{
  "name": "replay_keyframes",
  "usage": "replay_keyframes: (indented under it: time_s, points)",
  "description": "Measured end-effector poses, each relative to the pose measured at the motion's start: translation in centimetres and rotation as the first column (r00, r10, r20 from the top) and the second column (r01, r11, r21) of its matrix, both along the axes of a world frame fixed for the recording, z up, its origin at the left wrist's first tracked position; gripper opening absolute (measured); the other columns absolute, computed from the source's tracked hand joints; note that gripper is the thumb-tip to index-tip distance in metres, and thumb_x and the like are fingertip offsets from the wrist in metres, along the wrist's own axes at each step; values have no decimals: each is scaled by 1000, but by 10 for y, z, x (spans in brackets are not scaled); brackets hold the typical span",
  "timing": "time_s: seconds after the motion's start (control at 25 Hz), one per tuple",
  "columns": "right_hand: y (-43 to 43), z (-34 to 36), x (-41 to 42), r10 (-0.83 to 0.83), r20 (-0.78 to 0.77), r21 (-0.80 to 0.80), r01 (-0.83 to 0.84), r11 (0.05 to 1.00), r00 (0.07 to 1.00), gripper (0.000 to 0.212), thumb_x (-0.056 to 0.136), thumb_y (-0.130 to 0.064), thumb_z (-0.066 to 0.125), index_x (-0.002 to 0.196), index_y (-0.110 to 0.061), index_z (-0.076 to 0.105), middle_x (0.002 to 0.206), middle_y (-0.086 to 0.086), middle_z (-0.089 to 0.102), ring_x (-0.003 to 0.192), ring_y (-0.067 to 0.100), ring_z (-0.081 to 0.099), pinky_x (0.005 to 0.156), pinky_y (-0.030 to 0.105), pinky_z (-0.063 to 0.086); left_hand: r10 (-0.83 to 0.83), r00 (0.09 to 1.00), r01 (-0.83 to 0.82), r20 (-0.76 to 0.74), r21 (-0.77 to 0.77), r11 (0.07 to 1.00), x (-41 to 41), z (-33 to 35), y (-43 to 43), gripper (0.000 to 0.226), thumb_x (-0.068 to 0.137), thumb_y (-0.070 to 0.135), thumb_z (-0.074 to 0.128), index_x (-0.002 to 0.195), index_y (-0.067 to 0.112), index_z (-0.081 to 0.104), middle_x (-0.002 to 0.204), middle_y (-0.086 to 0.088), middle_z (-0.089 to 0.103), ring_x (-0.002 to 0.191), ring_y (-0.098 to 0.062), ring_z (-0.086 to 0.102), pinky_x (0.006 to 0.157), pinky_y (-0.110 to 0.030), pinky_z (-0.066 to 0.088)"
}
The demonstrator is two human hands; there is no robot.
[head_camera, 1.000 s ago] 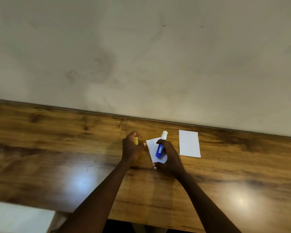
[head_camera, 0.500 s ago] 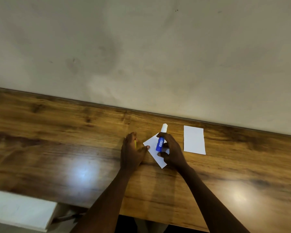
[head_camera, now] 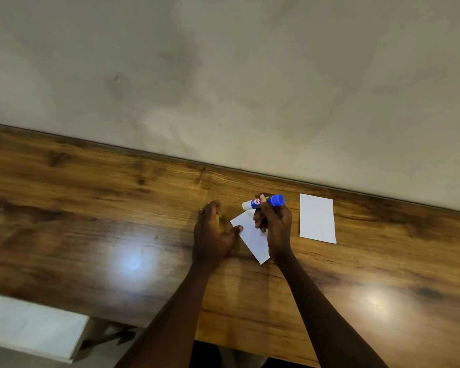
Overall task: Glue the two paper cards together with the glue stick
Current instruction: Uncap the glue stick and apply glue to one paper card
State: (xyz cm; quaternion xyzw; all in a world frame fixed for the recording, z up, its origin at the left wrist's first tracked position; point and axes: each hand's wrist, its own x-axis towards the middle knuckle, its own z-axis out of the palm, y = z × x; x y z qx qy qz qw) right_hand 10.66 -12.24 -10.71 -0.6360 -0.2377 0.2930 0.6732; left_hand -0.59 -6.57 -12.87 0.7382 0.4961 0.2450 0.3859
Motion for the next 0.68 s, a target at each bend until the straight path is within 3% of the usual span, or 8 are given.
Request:
replay_keyframes:
  time_s: [0.32, 0.44, 0.56, 0.68]
  points:
    - [2, -6, 2, -2, 1, -46, 2, 999, 1000, 22, 88, -6, 50, 67, -14, 50, 39, -5, 56, 34, 5, 45, 39, 12, 37, 0, 999, -2, 44, 34, 999, 0, -2, 1, 74, 62, 21, 80, 124, 2, 45, 111, -15, 60, 105, -30, 54, 96, -51, 44]
    - [3, -8, 2, 52, 56, -88, -47, 995, 997, 13, 86, -5, 52, 81, -13, 59, 52, -5, 64, 40, 5, 54, 42, 11, 43, -20, 999, 19, 26, 29, 999, 0, -2, 1, 76, 65, 25, 78, 127, 4, 42, 119, -17, 57, 114, -33, 51, 97, -49, 44]
    - [3, -10, 0, 130, 124, -160, -110, 981, 984, 15, 81, 2, 58, 96, 1, 61, 75, 10, 65, 46, 1, 58, 45, 9, 45, -30, 999, 28, 33, 52, 998, -1, -3, 1, 74, 65, 25, 78, 127, 2, 42, 117, -17, 59, 112, -32, 52, 100, -49, 41]
    - [4, -6, -1, 116, 130, -174, -92, 980, 985, 11, 77, 4, 62, 88, 2, 60, 66, 3, 59, 43, -1, 56, 41, 7, 42, -29, 998, 26, 48, 61, 998, -2, -2, 2, 74, 64, 24, 79, 125, 1, 43, 109, -15, 61, 105, -30, 54, 99, -51, 41]
